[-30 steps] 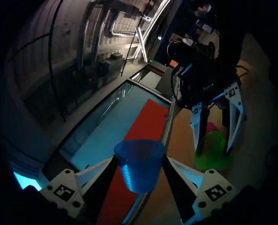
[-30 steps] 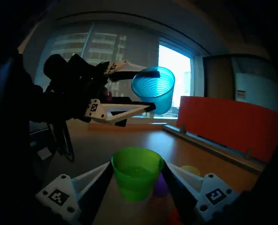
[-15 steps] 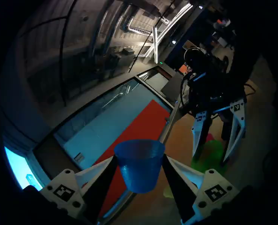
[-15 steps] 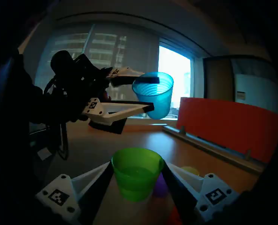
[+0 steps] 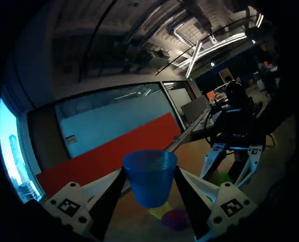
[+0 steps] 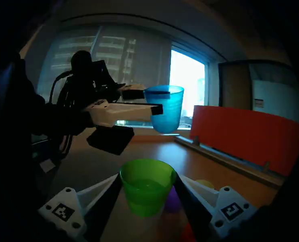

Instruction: Pour water

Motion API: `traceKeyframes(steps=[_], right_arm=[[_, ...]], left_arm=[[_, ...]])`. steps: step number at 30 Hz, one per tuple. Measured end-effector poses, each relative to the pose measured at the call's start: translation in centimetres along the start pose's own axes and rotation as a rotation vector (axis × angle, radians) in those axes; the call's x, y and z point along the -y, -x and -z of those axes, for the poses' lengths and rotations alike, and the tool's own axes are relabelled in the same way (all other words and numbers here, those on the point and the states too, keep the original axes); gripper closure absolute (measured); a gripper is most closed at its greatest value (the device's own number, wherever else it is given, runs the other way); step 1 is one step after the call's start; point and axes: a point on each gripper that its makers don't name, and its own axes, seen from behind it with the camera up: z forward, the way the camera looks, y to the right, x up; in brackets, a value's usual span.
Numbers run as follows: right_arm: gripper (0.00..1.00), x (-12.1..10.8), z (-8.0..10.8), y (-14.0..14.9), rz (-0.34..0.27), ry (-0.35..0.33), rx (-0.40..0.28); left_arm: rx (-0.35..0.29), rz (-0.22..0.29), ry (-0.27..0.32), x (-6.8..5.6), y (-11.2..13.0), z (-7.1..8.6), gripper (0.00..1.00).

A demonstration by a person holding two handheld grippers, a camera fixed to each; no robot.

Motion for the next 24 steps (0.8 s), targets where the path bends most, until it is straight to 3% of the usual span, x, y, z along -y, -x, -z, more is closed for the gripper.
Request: traceKeyframes(steps=[6,15,20,24], right_arm=[[0.09,0.01,0.0,-0.16,0.002,0.0,-0.001],[0.09,0.05,0.1,-0.43,0.005,0.002,-0.005],[0.1,0.0,0.15,-0.5,0.005,0.002,-0.005],[0.1,0.07,0.15,-0.53,0.005,0.0,-0.004]], left_arm=[[0.003,0.144,0.025,-0.35,0.14,0.0,0.16],[-0.004,0.309,0.03,0.05,0.08,-0.16,0.16],[-0.006,0.352,0.032,0.18,0.07,-0.12,0.16],[0.009,0.35,0.035,0.04,0.53,0.05,0.16]])
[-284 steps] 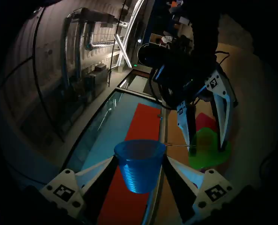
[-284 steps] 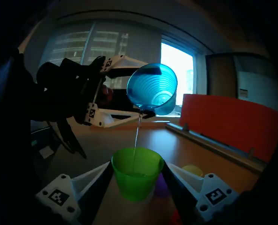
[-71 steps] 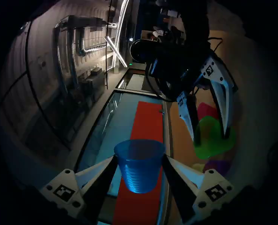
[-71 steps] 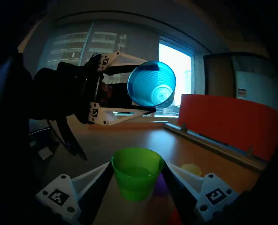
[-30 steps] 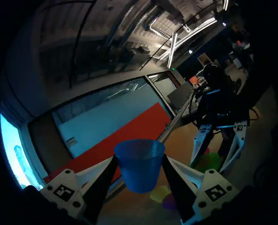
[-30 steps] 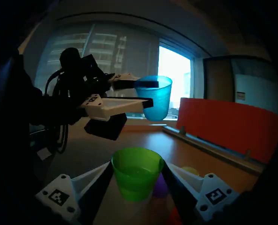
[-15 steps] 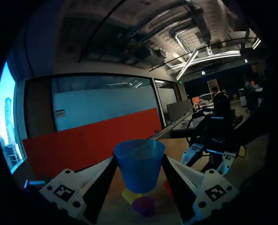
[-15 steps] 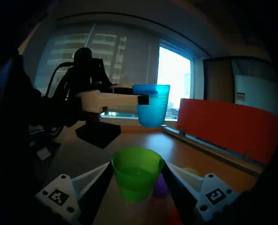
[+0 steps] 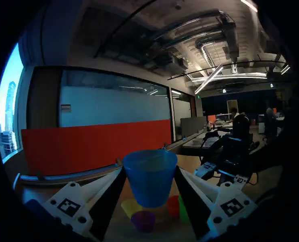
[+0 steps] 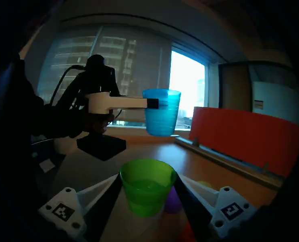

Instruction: Pour water

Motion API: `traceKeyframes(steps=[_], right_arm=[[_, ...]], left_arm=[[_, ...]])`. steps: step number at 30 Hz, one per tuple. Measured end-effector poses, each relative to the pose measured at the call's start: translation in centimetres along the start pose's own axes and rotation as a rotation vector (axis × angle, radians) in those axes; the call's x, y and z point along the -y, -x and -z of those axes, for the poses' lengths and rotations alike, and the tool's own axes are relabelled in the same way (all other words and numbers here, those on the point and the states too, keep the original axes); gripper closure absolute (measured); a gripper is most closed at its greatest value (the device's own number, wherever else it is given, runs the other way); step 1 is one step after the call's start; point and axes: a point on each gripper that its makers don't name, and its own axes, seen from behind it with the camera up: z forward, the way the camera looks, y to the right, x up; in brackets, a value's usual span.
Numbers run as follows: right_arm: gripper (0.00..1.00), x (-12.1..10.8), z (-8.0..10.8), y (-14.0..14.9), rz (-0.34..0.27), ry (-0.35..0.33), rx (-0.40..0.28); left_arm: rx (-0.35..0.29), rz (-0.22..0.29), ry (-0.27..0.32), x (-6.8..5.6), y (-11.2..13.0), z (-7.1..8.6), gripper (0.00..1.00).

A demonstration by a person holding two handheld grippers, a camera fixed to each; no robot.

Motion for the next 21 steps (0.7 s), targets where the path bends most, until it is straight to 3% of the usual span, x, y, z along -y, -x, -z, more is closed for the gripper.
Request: traceKeyframes(steps=[8,21], right_arm=[[0.1,0.2,0.0,0.0,-0.001,-0.003,0.004],[0.1,0.4,0.3,0.7,-0.014,-0.008,0.031]], left_arm=[[0.031,0.002,0.002,0.0,1.3,0.2,0.16],[0.128,0.006,0.0,0.8,5.8,1.0,0.16]])
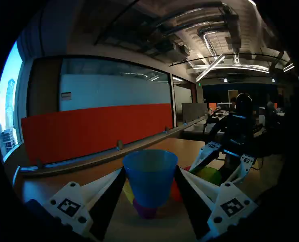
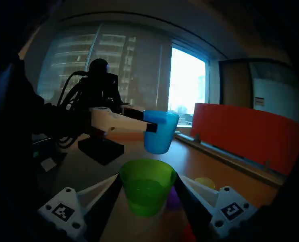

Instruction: Pour water

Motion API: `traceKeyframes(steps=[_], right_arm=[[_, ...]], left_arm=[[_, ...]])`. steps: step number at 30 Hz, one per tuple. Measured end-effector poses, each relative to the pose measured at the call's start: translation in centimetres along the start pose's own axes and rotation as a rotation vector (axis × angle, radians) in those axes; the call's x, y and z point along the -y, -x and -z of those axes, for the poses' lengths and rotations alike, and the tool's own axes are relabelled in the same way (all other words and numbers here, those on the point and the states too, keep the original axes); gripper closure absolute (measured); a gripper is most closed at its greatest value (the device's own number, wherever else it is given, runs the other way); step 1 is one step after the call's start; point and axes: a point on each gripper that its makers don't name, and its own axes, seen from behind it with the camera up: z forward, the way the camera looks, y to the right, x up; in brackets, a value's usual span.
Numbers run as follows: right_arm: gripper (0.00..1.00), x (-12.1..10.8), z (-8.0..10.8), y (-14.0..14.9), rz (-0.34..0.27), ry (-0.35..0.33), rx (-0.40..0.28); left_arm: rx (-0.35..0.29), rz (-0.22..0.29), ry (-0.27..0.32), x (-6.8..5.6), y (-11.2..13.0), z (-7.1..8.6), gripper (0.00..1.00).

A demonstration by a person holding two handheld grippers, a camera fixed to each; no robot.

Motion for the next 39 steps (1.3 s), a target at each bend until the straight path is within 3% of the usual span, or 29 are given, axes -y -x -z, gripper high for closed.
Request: traceKeyframes(steps=[18,39], right_arm=[[0.09,0.1,0.4,1.7,-0.032,-0.016,0.056],[0.09,0.4,1.0,3.9,-0.033,-0.045,0.13]], left_arm=[[0.151,0.009,0.017,-0.3,6.2,0.8,0.16],[0.261,-0.028,0.038,-0.7,10.3,0.6,0.15]])
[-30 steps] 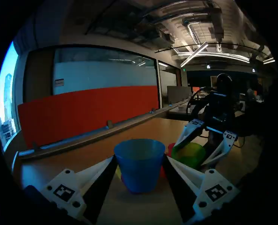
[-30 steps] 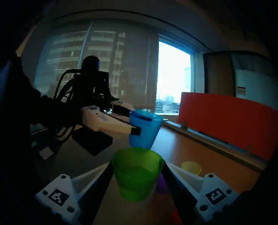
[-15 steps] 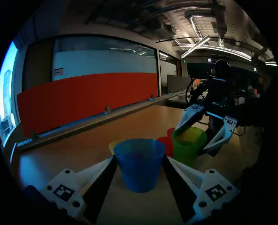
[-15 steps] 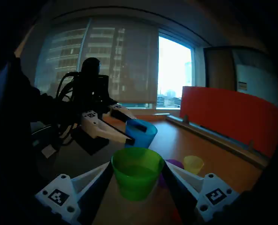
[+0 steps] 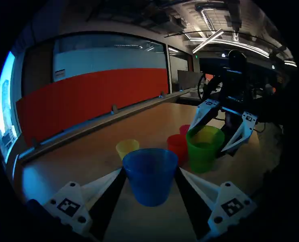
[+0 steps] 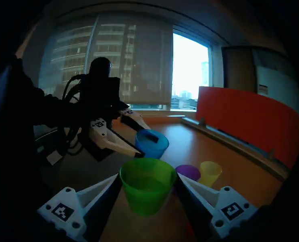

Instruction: Pour water

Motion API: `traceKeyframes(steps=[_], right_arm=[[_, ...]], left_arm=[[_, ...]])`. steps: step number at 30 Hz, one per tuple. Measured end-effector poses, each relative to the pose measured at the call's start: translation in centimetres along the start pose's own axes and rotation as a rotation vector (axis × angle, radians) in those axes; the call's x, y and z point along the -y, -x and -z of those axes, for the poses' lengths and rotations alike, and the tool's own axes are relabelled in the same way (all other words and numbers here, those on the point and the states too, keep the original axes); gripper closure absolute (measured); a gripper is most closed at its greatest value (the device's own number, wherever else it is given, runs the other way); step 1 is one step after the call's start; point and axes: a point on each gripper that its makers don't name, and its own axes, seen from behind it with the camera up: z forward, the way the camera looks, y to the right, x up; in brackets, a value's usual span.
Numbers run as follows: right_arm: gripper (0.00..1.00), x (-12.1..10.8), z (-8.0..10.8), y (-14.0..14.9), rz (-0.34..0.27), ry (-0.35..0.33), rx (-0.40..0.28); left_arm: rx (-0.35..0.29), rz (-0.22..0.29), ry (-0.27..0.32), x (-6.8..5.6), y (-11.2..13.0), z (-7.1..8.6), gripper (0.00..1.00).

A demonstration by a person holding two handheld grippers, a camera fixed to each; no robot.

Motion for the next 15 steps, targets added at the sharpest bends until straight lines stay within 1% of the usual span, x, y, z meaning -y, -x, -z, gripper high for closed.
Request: traceKeyframes(steps=[9,15], right_arm=[[0.09,0.1,0.0,0.9,-0.002,-0.01,0.029],[0.09,0.2,0.0,1.5,-0.002,-0.018,0.05]], left_arm=[[0.04,-0.023,0.018,-0.7,1.2,-0.4,0.15],[0.081,-0.042,0.026,-1.0,2.4,-0.4,0.15]])
